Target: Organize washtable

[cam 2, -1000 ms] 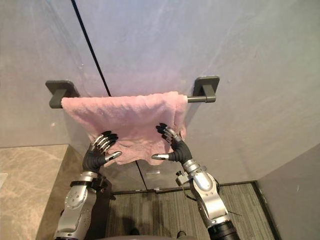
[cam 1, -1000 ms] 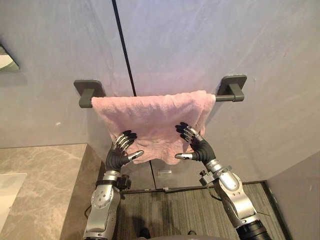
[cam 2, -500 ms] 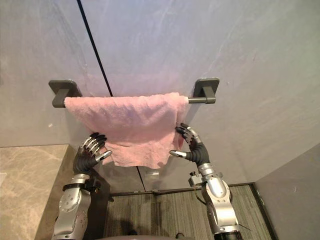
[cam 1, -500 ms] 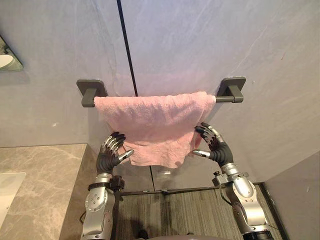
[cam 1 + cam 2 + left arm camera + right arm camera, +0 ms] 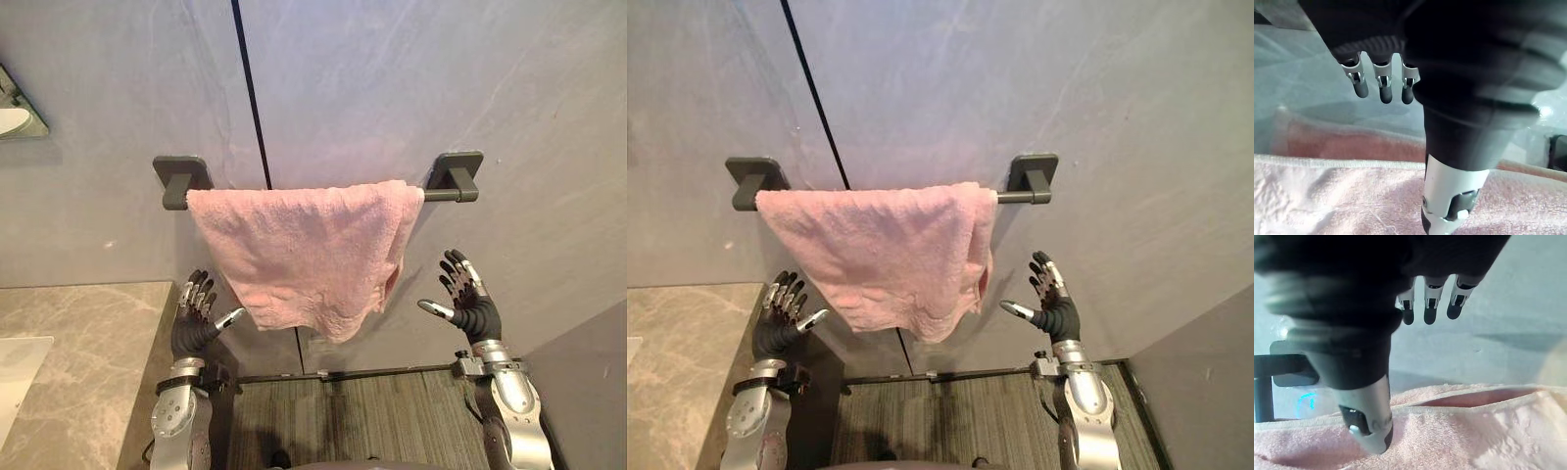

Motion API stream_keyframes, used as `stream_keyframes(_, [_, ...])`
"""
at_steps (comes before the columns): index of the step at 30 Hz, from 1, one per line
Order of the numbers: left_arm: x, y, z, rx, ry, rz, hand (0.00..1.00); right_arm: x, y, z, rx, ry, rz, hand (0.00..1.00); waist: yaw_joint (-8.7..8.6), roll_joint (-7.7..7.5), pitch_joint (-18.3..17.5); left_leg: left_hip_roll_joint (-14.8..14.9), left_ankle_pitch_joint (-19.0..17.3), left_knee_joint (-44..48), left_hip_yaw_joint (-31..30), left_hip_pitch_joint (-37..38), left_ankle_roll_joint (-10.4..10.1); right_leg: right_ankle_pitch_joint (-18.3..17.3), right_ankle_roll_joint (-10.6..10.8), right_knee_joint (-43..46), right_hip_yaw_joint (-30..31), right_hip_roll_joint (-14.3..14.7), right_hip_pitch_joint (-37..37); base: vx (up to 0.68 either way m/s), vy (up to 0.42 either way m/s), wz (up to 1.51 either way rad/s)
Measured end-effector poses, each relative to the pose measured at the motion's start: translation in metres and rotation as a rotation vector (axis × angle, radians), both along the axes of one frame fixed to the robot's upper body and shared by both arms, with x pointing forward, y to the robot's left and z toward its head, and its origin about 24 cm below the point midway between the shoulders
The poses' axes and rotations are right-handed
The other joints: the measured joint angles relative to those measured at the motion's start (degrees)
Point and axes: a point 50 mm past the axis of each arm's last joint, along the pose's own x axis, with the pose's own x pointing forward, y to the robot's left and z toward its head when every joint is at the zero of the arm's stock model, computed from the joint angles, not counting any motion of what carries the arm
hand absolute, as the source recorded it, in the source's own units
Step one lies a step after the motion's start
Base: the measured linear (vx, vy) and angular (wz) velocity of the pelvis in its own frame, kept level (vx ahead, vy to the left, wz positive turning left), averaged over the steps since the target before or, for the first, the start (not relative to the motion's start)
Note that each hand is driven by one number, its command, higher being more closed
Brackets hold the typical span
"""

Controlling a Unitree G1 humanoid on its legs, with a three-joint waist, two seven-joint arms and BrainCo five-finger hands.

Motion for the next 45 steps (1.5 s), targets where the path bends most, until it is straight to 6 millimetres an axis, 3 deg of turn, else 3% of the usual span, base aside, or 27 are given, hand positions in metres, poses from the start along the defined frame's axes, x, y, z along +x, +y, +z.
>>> stream_keyframes(10, [-0.017,0.008,-0.008,-0.004,0.042,0.01,0.0,-0.017,-0.019,-0.022,-0.118,0.132,-0.099,0.0,0.05,0.26,0.1,-0.1,0.0,0.0,-0.7,-0.1,0.0,-0.3,0.0,0.0,-0.6,-0.1,0.2,0.0,-0.002,0.02])
stream_keyframes(25, [-0.06,0.008,-0.094,0.025,0.509,0.0,0.0,-0.058,-0.025,-0.117,-0.183,0.607,-0.136,0.0,0.19,1.1,0.6,0.1,-0.1,0.0,-1.2,0.2,0.0,-1.8,-0.1,2.1,-1.3,-0.1,0.3,-0.01,-0.003,0.02])
stream_keyframes(38, [-0.095,0.005,-0.133,0.174,0.794,-0.076,0.0,-0.098,-0.02,-0.162,-0.193,0.884,-0.119,0.0,0.28,1.27,0.5,0.4,-0.8,-0.3,-0.4,0.5,-0.6,-3.6,-0.2,4.1,-0.7,0.0,-0.6,0.0,-0.003,-0.02])
stream_keyframes(45, [-0.104,0.009,-0.142,0.225,0.873,-0.084,0.0,-0.106,-0.023,-0.173,-0.237,0.961,-0.097,0.0,0.24,1.27,0.6,0.5,-1.2,0.0,-0.2,0.6,-0.9,-3.9,-0.3,4.1,-0.6,0.0,-0.5,0.04,-0.005,-0.02])
